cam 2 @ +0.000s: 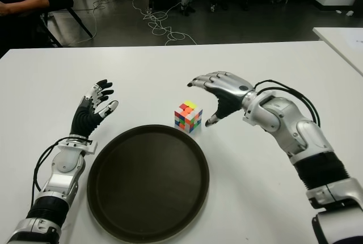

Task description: Pick up the Rubik's Cube and put it in the plate

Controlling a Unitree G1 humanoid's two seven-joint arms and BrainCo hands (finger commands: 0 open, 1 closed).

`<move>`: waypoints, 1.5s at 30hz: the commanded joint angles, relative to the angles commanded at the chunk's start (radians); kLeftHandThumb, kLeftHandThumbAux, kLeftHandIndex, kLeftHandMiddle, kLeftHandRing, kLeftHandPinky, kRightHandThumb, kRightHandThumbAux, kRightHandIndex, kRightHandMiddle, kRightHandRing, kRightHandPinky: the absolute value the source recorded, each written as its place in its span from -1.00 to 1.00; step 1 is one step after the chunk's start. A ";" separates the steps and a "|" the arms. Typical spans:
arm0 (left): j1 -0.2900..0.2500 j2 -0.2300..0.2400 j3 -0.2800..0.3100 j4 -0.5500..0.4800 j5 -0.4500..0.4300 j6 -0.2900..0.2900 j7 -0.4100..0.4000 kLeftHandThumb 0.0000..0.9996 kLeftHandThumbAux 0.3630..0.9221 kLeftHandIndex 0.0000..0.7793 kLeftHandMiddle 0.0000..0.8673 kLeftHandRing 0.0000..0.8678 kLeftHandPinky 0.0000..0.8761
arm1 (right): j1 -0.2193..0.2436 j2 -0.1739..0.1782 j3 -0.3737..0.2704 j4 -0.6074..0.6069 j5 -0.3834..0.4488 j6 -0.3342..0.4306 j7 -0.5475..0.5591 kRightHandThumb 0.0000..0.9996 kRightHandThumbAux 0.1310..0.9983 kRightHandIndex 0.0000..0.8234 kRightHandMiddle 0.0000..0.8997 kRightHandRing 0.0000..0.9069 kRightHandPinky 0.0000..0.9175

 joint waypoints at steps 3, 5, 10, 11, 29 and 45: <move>0.002 0.001 0.000 -0.004 0.001 0.003 0.002 -0.82 -0.31 -0.72 -0.62 -0.64 -0.75 | -0.012 0.001 0.013 0.008 0.000 -0.006 0.017 -1.00 0.46 -0.67 -0.67 -0.69 -0.74; 0.003 0.001 0.000 -0.007 -0.001 0.006 -0.002 -0.83 -0.32 -0.73 -0.63 -0.67 -0.77 | -0.020 0.004 0.021 0.016 0.003 -0.009 0.028 -1.00 0.47 -0.66 -0.67 -0.69 -0.74; 0.004 0.003 0.000 -0.009 -0.004 0.007 -0.007 -0.83 -0.31 -0.72 -0.62 -0.67 -0.78 | -0.028 0.009 0.031 0.027 0.006 -0.007 0.036 -1.00 0.48 -0.66 -0.67 -0.70 -0.75; 0.004 0.003 0.000 -0.009 -0.003 0.006 -0.005 -0.83 -0.31 -0.71 -0.62 -0.67 -0.77 | -0.030 0.011 0.034 0.030 0.004 -0.006 0.037 -1.00 0.48 -0.66 -0.67 -0.70 -0.75; 0.004 0.002 0.002 -0.003 -0.010 -0.004 -0.011 -0.84 -0.26 -0.71 -0.60 -0.66 -0.81 | -0.074 0.044 0.100 0.102 -0.071 -0.002 -0.004 -1.00 0.49 -0.62 -0.66 -0.65 -0.66; 0.004 0.007 0.001 0.000 -0.005 -0.001 -0.010 -0.83 -0.26 -0.72 -0.60 -0.66 -0.78 | -0.102 0.065 0.131 0.189 -0.107 -0.009 -0.072 -1.00 0.52 -0.58 -0.61 -0.60 -0.62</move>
